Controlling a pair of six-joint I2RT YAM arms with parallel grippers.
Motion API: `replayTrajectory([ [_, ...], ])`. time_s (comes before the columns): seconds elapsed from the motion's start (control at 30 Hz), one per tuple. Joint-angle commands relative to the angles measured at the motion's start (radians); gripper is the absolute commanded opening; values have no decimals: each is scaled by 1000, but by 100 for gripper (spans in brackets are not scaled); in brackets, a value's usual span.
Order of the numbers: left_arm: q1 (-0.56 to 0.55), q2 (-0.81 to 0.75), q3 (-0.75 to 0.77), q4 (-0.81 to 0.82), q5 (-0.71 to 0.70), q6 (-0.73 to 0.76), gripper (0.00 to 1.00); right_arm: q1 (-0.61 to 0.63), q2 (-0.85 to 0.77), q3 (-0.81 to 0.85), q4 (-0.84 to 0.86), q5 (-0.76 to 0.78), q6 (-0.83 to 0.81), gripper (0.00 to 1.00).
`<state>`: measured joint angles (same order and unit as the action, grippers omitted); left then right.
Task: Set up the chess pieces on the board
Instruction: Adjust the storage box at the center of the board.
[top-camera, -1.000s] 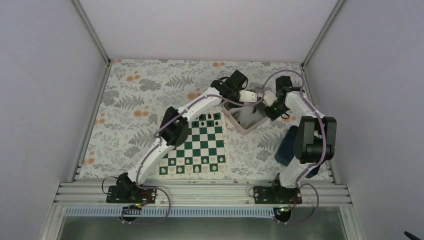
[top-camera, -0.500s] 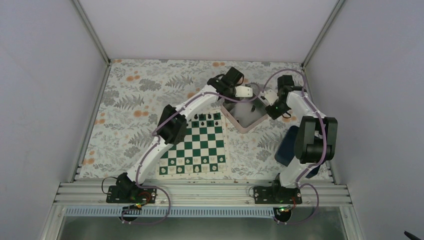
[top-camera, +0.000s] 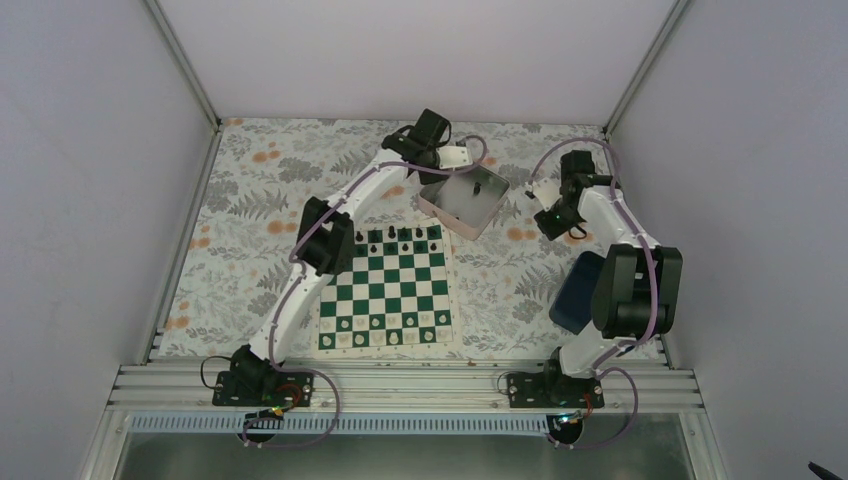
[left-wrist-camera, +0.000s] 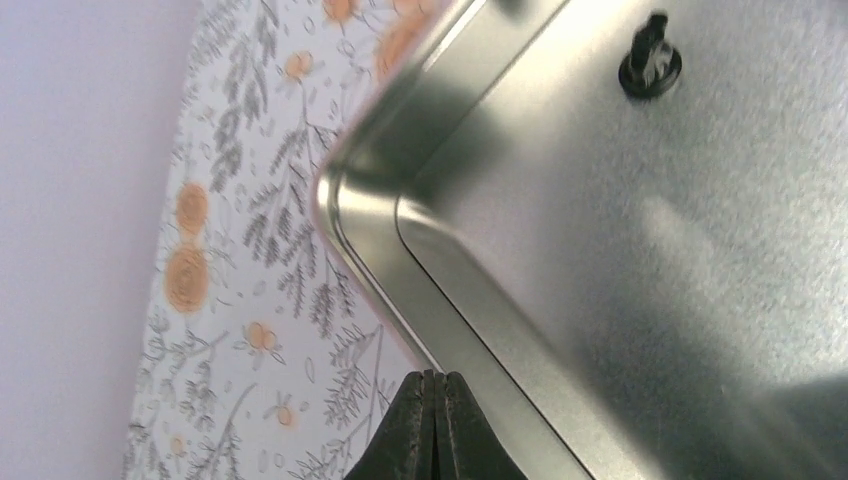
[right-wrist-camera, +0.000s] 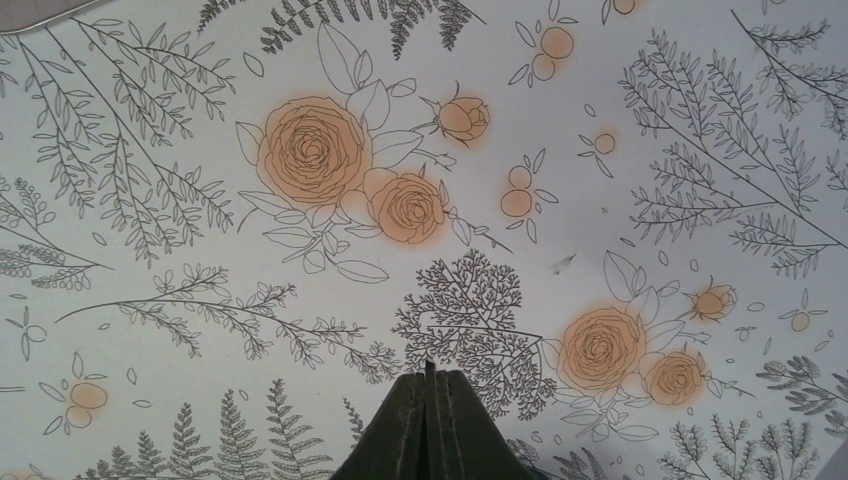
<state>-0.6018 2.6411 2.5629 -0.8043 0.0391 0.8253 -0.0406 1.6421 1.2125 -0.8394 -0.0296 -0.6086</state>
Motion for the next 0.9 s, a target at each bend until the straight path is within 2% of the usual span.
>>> replayTrajectory([
  [0.0,-24,-68,8,80,23,-12,2,-4,-6,7,-9,-23,19,4],
  [0.17,-10,-45,65,97,-53,-25,2,-5,-19,8,-10,-22,15,4],
  [0.4,75,-94,-15,81,-126,-20,2,-1,-3,11,-15,-45,7,4],
  [0.6,173,-64,-33,-3,-104,-34,2,11,15,29,-11,-57,10,4],
  [0.87,159,-28,-73,-120,8,13,2,18,46,57,-25,-59,11,4],
])
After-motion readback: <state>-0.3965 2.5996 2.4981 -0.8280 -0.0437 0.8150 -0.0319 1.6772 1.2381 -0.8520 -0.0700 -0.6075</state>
